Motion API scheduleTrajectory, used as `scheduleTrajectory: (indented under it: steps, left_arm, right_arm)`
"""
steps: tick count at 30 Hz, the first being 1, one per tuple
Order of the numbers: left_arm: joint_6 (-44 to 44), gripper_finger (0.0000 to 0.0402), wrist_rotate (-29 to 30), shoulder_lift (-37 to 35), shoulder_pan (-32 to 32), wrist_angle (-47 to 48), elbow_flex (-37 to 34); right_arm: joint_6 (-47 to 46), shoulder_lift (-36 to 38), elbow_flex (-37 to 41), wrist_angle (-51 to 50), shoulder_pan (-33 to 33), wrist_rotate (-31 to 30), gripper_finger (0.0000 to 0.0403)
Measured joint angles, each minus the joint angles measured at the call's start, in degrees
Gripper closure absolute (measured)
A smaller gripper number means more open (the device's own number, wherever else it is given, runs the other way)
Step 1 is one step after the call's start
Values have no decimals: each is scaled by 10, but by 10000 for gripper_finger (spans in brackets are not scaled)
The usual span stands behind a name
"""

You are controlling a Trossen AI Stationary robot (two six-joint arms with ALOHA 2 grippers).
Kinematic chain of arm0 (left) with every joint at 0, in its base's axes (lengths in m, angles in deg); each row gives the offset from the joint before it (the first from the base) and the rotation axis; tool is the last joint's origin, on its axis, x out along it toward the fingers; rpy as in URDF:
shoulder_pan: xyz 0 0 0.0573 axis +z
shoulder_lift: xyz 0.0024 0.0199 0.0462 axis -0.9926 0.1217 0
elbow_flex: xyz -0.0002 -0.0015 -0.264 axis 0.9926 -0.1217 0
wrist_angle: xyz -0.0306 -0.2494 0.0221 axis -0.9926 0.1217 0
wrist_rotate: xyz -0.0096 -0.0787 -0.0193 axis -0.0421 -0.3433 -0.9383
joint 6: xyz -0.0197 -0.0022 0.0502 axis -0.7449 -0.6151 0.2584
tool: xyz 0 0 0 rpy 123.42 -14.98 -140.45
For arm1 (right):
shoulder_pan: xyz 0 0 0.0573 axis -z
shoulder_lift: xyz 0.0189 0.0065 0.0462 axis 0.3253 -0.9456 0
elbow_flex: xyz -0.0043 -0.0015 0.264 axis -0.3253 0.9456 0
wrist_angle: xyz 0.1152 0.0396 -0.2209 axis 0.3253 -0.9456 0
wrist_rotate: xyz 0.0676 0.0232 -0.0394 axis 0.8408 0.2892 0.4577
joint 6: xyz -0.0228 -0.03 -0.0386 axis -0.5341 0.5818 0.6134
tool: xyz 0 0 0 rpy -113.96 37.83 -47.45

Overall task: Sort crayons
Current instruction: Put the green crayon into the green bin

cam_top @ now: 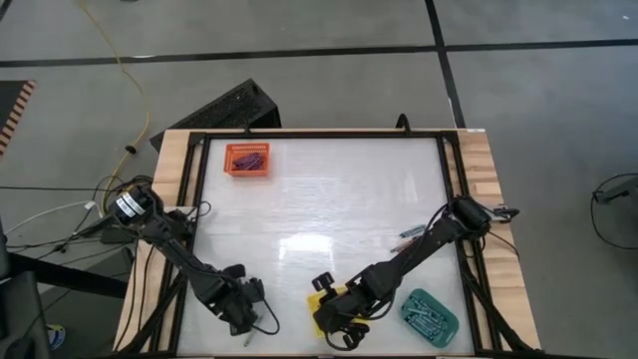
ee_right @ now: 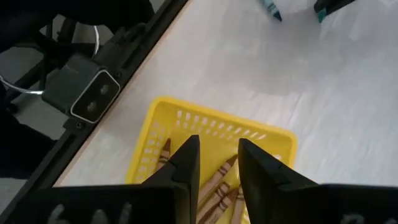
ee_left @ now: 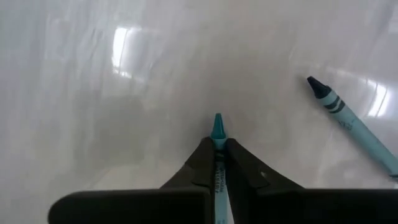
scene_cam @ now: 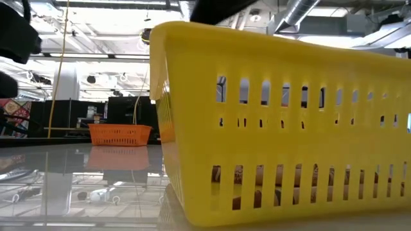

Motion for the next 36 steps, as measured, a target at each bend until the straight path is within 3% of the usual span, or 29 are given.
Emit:
scheduleTrajectory:
  steps: [5,7,10,19,28,36]
  left_arm:
    - [84,399,16,-11,39,1,-1]
    - [118,400,84,-18,54,5,-3]
    - [159,401,139,-38,84,24,-5]
    - [310,401,187,-127,160,-3,-2]
    - [501,401,206,-210,214,-165,-2]
    - [650,401,187,-277,238,-327,-2]
  right_arm:
    - [-23,0,0,-21,0,-1,300]
    - [-28,0,0,-33,0,-17,300]
    - [-37,0,0,-55,-1,-49,300]
    - [-107,0,0,-145,13,-90,300]
    - [-194,27,0,-204,7,-118,300]
    - [-228,110,0,-187,-33,-278,300]
